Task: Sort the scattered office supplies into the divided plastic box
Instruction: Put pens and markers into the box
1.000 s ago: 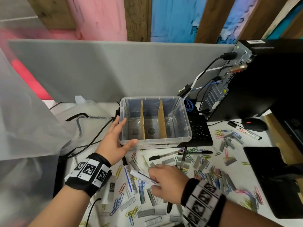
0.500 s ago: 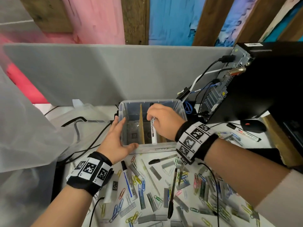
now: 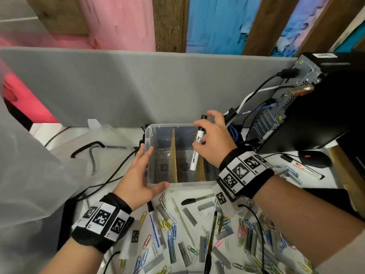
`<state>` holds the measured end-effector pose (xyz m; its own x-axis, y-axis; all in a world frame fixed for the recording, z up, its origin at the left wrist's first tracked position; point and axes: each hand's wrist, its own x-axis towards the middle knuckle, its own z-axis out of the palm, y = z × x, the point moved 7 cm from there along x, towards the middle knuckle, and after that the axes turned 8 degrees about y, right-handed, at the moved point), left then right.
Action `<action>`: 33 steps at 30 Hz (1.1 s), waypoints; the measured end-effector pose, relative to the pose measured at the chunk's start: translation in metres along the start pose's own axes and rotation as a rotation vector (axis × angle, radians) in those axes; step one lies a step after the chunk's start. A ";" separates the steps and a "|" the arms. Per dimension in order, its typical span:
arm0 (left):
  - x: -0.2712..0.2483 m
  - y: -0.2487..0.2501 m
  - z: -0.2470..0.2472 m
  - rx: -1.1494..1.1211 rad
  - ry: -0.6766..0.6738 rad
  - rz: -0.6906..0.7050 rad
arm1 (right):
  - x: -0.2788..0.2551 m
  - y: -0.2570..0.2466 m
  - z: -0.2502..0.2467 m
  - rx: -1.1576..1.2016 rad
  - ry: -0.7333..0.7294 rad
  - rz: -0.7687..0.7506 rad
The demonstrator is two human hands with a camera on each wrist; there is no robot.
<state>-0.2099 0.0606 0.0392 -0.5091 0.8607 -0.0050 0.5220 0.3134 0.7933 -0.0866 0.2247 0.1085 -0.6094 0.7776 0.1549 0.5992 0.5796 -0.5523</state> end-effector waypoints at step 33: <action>-0.002 0.006 -0.002 0.032 -0.034 0.020 | 0.025 -0.001 0.016 0.023 -0.202 0.053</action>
<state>-0.2076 0.0600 0.0455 -0.4755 0.8797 -0.0106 0.5532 0.3084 0.7738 -0.1102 0.2396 0.0995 -0.6704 0.7408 -0.0414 0.6226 0.5313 -0.5746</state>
